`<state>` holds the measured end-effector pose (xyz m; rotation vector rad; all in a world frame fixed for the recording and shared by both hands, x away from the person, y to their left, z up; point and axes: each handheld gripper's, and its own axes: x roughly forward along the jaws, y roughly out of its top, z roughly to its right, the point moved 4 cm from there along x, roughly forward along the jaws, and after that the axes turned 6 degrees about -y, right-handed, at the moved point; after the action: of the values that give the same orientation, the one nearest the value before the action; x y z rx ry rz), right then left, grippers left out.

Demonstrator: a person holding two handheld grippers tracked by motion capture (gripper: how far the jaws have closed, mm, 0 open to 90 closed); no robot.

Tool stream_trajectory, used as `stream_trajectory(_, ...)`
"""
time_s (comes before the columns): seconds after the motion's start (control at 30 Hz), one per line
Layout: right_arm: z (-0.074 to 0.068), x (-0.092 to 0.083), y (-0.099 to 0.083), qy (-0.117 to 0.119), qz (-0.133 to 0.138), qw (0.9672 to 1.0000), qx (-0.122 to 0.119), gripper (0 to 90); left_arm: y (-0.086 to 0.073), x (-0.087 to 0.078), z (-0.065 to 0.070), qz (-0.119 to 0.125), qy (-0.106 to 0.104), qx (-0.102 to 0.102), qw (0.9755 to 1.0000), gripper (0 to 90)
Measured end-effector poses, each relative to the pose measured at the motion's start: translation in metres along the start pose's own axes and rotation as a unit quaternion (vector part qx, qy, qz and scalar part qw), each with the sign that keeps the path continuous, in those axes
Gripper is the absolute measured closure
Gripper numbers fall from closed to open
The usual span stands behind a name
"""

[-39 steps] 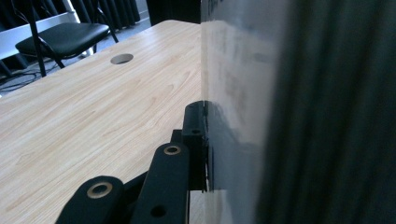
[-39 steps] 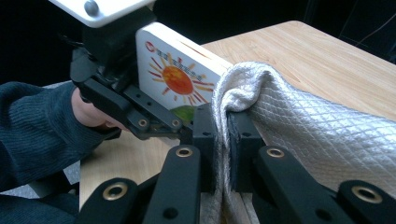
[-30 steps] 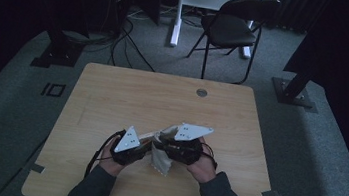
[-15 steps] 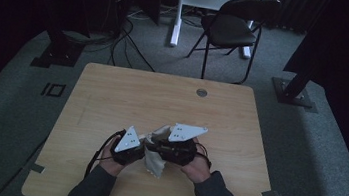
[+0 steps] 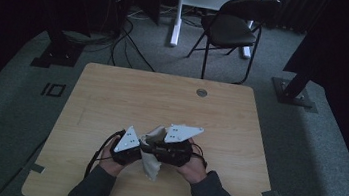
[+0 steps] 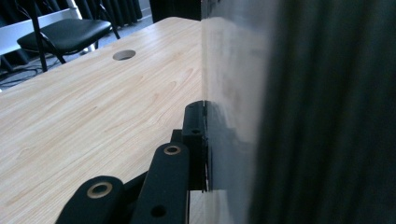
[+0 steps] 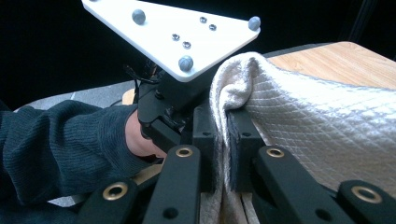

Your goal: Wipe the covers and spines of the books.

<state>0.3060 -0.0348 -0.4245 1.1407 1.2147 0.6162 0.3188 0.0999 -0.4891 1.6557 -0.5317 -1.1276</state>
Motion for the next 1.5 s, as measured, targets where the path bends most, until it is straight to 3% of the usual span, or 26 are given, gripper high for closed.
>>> stream_trajectory(0.17,0.001,-0.002,0.000,-0.004,0.002,1.0000,0.000,83.6,0.000,-0.001,-0.001,0.003,0.000,-0.001,1.0000,77.8)
stream_trajectory(0.53,0.013,-0.018,-0.003,-0.036,0.009,0.9993,0.007,83.6,-0.001,-0.006,-0.005,0.008,0.005,-0.009,0.9999,77.8)
stream_trajectory(1.17,0.035,-0.051,-0.016,-0.085,0.020,0.9957,0.033,83.6,-0.003,-0.015,-0.013,0.015,0.018,-0.019,0.9995,77.8)
stream_trajectory(1.5,0.040,-0.059,-0.024,-0.098,0.017,0.9941,0.042,83.6,-0.004,-0.019,-0.016,0.015,0.024,-0.020,0.9994,77.8)
